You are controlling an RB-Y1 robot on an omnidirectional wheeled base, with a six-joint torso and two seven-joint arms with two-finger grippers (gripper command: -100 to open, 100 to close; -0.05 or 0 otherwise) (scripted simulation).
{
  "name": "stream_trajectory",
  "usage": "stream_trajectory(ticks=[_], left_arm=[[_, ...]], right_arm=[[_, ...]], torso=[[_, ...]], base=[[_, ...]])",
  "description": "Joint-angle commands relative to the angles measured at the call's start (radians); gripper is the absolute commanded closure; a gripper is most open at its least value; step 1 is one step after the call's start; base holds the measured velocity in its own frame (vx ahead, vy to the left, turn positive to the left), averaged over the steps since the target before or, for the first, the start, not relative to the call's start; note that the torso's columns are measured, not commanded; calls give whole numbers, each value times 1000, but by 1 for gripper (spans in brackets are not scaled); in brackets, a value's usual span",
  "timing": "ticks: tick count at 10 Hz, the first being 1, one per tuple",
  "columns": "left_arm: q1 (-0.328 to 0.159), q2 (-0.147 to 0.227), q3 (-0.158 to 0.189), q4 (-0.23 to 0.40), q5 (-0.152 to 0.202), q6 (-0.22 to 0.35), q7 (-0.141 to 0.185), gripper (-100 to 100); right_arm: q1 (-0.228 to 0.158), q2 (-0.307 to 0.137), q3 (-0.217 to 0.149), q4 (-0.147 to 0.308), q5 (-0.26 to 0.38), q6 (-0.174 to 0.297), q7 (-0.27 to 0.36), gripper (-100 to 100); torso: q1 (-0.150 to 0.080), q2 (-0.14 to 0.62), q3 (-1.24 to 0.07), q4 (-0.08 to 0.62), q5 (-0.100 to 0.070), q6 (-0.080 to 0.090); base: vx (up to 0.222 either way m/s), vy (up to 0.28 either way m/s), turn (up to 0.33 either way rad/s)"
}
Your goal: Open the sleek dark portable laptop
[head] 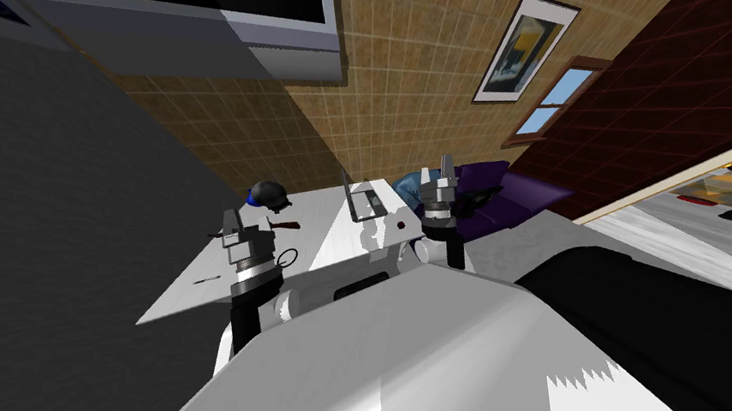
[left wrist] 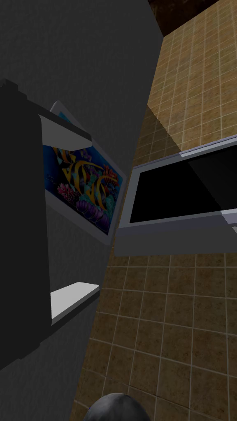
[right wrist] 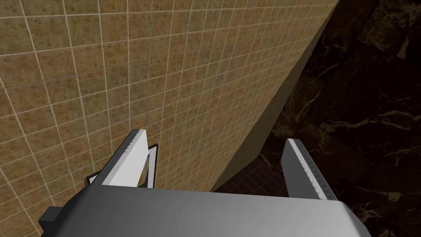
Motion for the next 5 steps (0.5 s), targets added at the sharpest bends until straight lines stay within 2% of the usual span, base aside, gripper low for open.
stream_trajectory(ticks=[1, 5], left_arm=[[0, 0, 0, 0, 0, 0, 0, 0], [0, 0, 0, 0, 0, 0, 0, 0]], right_arm=[[0, 0, 0, 0, 0, 0, 0, 0], [0, 0, 0, 0, 0, 0, 0, 0]], torso=[[0, 40, -82, 41, 0, 0], [0, 322, -644, 322, 0, 0]], base=[[0, 0, 0], [0, 0, 0]])
